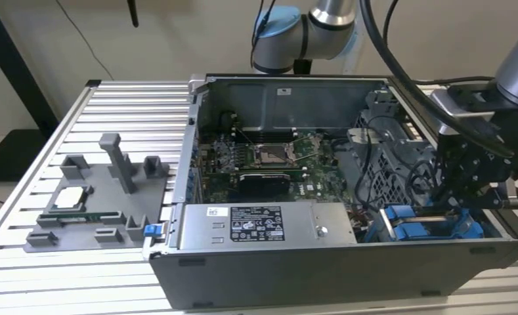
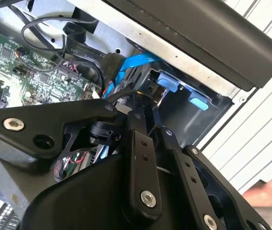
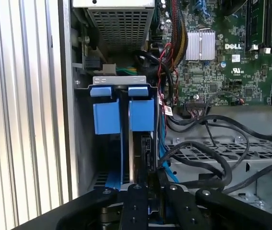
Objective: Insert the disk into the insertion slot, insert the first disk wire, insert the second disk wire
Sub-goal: 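Insert the first disk wire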
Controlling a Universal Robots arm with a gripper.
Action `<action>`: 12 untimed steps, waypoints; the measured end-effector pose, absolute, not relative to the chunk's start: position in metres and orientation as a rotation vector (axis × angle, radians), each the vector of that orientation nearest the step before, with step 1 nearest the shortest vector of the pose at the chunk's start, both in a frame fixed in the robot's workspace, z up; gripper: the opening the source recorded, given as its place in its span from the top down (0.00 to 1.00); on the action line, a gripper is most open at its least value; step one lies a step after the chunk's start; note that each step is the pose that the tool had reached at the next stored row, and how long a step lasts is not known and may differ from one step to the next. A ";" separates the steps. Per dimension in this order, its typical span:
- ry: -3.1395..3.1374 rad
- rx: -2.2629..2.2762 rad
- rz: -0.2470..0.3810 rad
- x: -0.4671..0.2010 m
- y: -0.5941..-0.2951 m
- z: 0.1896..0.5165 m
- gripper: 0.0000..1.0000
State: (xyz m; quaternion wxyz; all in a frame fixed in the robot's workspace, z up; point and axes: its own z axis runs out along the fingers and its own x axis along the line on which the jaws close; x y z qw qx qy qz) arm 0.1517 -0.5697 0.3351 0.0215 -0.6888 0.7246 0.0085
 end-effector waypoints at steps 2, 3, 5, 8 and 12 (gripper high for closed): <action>2.248 -2.135 0.026 0.152 -0.570 0.333 1.00; 2.249 -2.135 0.028 0.152 -0.570 0.331 1.00; 2.251 -2.135 0.032 0.152 -0.570 0.330 1.00; 2.251 -2.134 0.034 0.151 -0.570 0.329 1.00; 2.249 -2.134 0.035 0.152 -0.570 0.340 0.00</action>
